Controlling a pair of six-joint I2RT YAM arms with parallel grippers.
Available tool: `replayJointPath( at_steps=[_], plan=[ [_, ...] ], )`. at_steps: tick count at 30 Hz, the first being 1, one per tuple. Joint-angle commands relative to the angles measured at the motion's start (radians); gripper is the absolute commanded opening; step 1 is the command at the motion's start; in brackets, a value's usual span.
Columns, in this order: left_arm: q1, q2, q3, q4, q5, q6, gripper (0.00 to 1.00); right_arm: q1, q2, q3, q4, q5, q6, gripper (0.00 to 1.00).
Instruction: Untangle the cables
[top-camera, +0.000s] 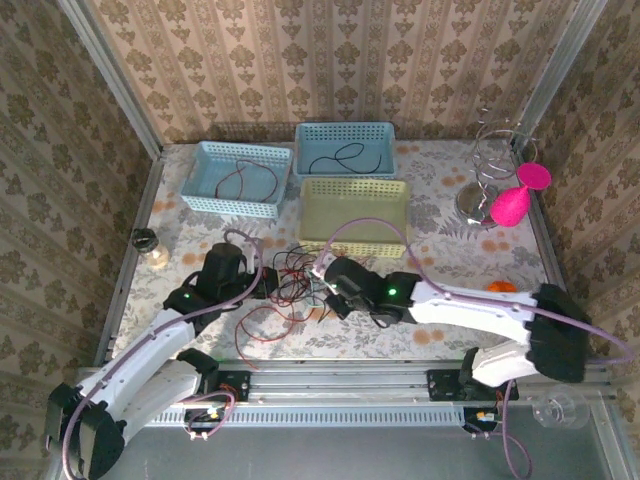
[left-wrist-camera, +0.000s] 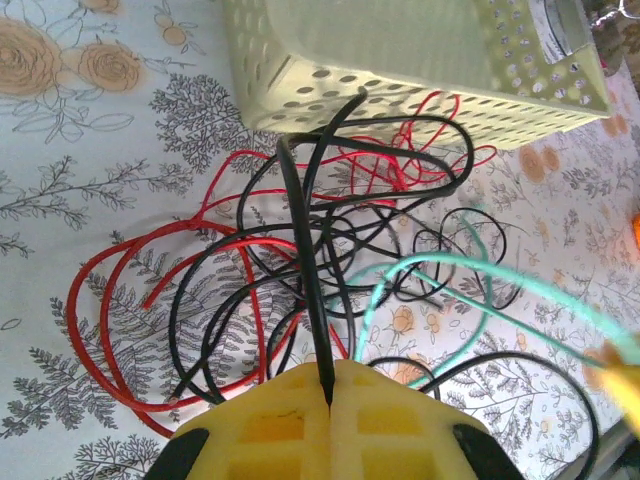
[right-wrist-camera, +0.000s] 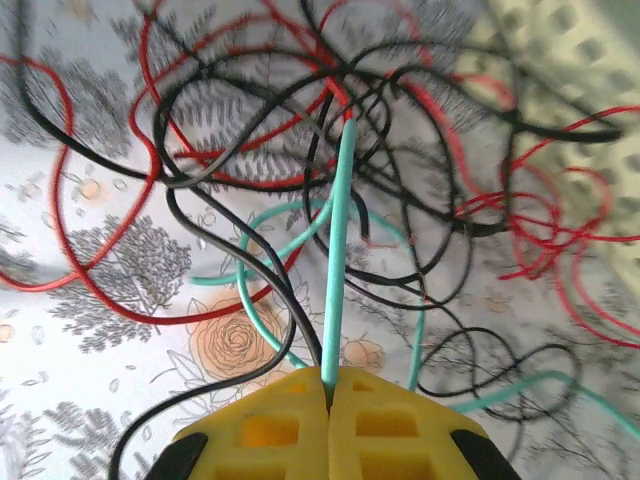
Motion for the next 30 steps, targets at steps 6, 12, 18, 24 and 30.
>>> replayJointPath(
  at_steps=[6,12,18,24,30],
  plan=[
    [0.009,0.116,-0.113,0.208,-0.033,-0.100,0.00,-0.002,-0.361,-0.019,-0.109,0.101,0.024,0.00],
    [0.006,0.247,-0.144,0.310,-0.046,-0.116,0.00,-0.041,-0.542,0.057,-0.019,0.148,-0.020,0.00],
    [0.004,0.323,-0.140,0.359,-0.026,-0.130,0.00,-0.200,-0.431,0.212,0.061,0.125,-0.074,0.00],
    [0.002,0.281,-0.141,0.319,-0.040,-0.120,0.00,-0.349,-0.255,0.402,0.107,0.006,-0.067,0.00],
    [0.004,0.257,-0.157,0.309,-0.067,-0.115,0.00,-0.354,-0.164,0.591,0.134,-0.039,-0.088,0.00]
  ],
)
